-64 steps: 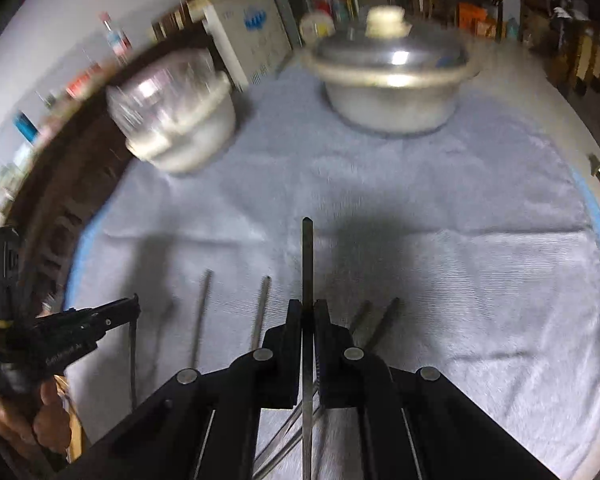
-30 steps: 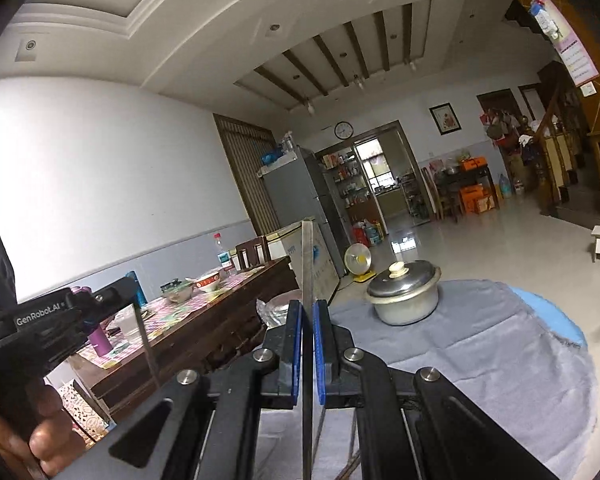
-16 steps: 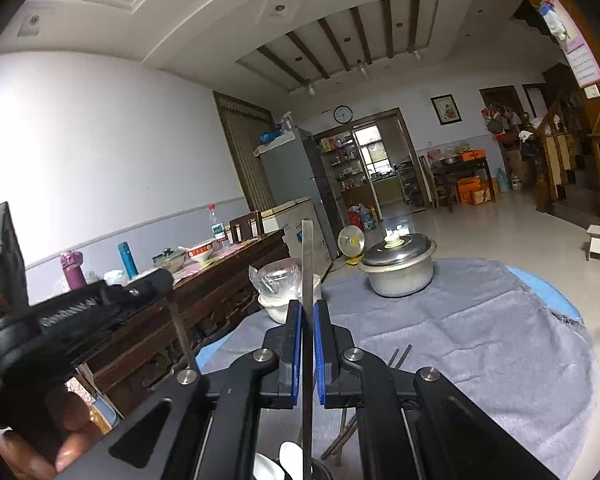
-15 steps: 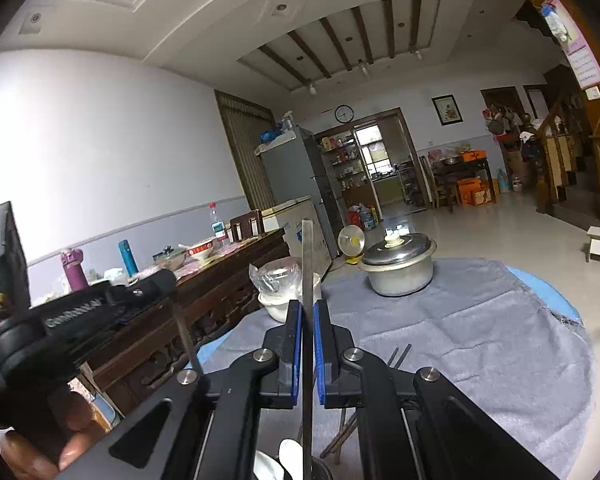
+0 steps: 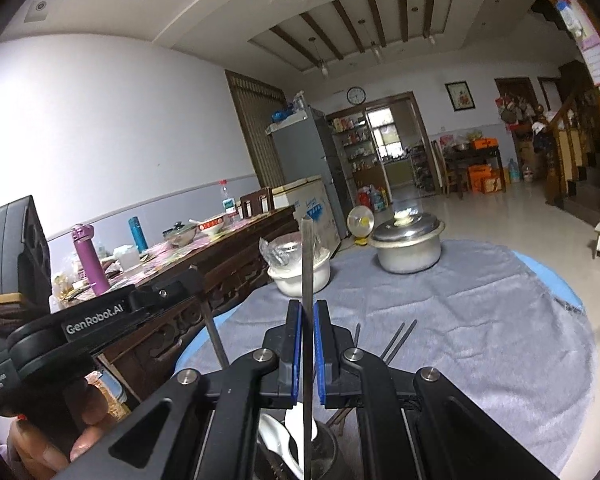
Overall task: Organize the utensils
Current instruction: 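Lift both chopsticks, carry them to the grey cup and release them inside, then move both tools back toward the remaining chopsticks on the cloth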
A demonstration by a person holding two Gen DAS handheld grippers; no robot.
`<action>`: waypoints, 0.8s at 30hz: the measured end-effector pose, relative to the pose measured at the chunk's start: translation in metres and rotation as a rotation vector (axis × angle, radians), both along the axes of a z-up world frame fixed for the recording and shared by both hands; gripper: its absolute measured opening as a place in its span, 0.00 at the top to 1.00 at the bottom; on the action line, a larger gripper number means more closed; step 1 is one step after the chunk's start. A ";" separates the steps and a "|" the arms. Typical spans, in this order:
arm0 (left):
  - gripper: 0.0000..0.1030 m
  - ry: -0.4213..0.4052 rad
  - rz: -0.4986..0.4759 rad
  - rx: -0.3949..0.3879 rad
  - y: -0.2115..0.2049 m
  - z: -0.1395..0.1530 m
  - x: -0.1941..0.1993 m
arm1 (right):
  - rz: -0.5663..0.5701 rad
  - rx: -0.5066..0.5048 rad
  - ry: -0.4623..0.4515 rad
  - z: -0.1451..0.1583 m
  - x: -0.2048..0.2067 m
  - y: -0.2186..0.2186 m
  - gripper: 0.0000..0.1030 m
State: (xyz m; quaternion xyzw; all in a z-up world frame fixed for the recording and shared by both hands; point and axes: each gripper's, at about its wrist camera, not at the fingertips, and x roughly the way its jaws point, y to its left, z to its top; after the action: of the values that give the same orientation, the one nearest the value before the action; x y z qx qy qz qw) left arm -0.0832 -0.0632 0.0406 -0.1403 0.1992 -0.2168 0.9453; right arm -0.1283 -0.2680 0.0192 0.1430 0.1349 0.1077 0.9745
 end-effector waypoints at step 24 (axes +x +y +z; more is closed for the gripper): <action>0.39 0.134 0.194 0.059 0.074 -0.012 0.008 | -0.189 0.228 0.053 -0.015 -0.017 -0.081 0.34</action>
State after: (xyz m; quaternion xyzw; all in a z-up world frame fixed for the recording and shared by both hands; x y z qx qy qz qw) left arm -0.0753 0.0105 0.0285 -0.1452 0.2536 -0.1084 0.9502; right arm -0.1457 -0.3491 0.0044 0.2678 0.1332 0.0262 0.9539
